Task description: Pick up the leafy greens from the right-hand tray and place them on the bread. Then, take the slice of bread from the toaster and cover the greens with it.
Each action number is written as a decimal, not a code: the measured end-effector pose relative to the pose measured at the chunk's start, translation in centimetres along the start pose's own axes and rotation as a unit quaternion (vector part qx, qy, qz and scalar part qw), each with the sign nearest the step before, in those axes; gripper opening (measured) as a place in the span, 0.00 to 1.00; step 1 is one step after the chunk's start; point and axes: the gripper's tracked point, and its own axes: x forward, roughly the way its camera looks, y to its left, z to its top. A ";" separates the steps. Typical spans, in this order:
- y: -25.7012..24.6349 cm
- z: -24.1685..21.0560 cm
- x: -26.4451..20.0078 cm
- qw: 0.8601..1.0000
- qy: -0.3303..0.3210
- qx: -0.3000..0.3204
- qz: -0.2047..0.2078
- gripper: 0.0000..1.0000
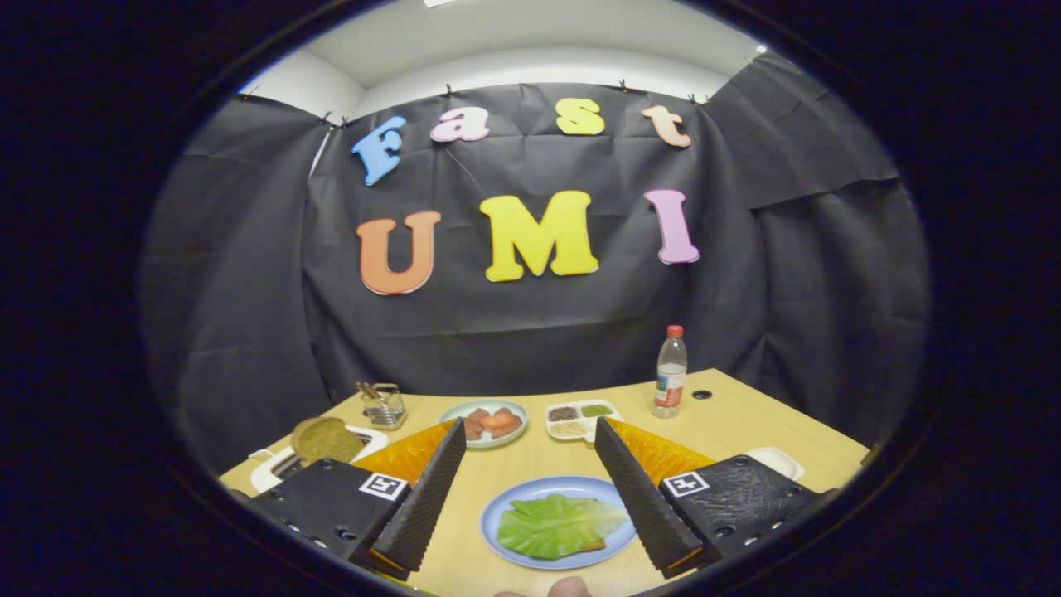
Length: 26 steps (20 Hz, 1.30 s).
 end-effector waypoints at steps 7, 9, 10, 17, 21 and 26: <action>11.0 -0.5 -0.3 0.999 -0.004 -0.026 0.040 0.96; 13.5 -1.9 0.0 0.998 0.008 -0.033 0.044 0.96; 14.4 -2.4 0.4 0.998 0.014 -0.037 0.042 0.96; 17.7 -6.3 3.1 0.996 0.075 -0.048 0.021 0.95; 17.8 -8.0 4.8 0.992 0.112 -0.055 0.008 0.75; 17.9 -8.0 5.6 0.991 0.118 -0.063 0.008 0.25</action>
